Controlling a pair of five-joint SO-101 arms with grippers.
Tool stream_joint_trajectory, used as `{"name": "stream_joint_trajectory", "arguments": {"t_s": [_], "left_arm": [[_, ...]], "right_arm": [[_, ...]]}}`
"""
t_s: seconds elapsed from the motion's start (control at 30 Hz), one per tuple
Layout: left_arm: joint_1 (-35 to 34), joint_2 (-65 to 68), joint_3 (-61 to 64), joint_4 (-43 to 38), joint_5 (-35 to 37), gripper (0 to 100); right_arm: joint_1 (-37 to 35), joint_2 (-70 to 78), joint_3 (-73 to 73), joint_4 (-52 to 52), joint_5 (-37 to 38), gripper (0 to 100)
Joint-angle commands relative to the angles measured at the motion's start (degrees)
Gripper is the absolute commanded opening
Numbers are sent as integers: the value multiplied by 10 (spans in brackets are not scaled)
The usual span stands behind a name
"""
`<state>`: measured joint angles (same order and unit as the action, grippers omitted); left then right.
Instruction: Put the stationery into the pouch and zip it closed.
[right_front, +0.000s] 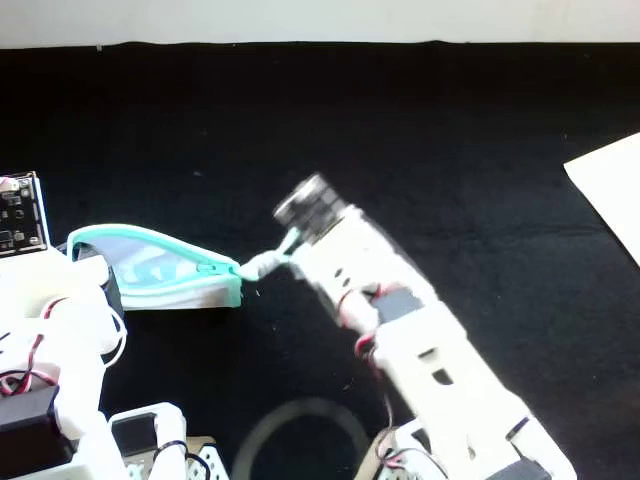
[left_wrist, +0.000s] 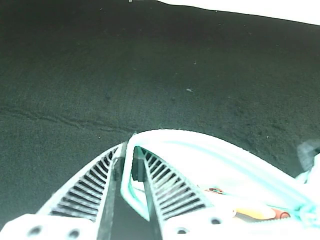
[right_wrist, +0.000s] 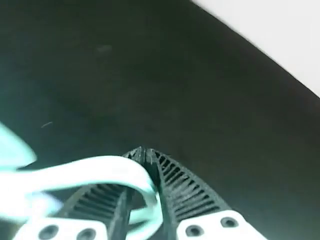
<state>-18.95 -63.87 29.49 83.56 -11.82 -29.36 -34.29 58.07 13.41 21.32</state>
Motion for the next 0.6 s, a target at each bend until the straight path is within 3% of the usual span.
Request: {"name": "stream_joint_trajectory", "arguments": {"t_s": [0.0, 0.3, 0.57], "left_arm": [[10, 7, 7, 10, 5, 7], [11, 7, 8, 9, 5, 7], [11, 7, 11, 10, 5, 7]], "right_arm": [[74, 0, -88, 47, -65, 8], [153, -64, -195, 114, -225, 8], [163, -179, -311, 164, -229, 8]]}}
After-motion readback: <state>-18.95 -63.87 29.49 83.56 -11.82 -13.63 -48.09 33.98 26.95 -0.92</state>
